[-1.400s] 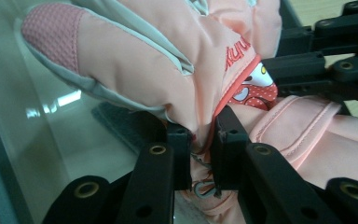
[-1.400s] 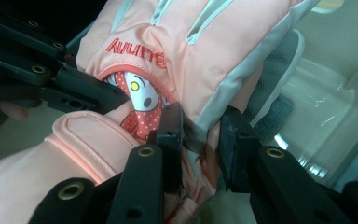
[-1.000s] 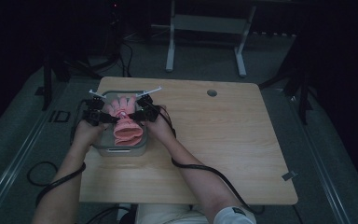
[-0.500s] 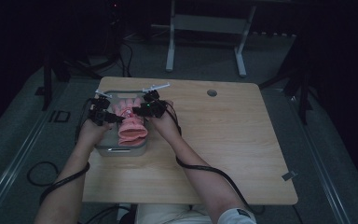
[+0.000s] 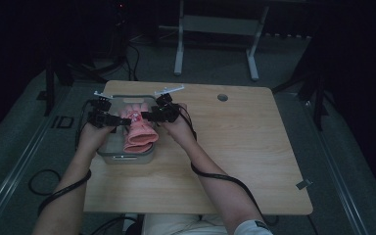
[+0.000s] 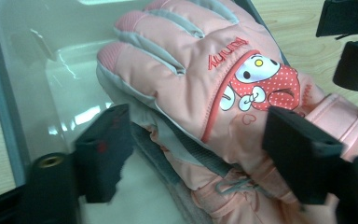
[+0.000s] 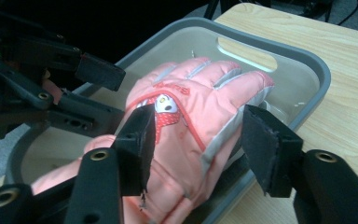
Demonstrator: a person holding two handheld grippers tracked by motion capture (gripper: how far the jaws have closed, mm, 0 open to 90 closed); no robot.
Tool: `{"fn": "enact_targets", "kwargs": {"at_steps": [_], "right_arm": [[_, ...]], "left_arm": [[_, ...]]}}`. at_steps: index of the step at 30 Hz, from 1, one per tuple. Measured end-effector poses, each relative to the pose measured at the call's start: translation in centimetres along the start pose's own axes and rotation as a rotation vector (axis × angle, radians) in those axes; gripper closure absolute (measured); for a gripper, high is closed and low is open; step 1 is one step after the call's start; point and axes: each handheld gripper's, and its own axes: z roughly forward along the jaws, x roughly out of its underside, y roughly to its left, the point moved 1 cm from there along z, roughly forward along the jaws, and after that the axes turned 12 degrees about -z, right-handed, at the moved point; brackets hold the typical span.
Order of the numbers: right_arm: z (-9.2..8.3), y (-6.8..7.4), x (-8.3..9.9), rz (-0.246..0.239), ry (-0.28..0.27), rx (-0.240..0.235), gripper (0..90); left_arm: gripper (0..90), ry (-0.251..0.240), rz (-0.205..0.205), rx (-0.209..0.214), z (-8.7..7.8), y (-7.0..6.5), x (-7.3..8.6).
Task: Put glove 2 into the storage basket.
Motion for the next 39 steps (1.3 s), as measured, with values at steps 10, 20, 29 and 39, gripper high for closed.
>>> {"fn": "enact_targets", "kwargs": {"at_steps": [10,20,29,39], "right_arm": [[-0.8,0.3,0.1,-0.035,-0.012,-0.02,28.4],[-1.9,0.8,0.2,-0.063,-0.038,-0.043,21.5],[-3.2,0.3,0.9,-0.059,-0.049,-0.023,19.7],[-5.3,-0.6,2.0,-0.059,-0.053,-0.002,19.3]], "left_arm": [[14.4,-0.029,0.015,0.033,-1.1,-0.1,0.3],[14.3,-0.056,0.044,0.037,-1.6,-0.9,0.2],[13.9,-0.117,0.056,0.039,-2.6,-1.4,0.3],[13.9,-0.185,0.142,0.094,-3.6,-3.4,1.7]]}}
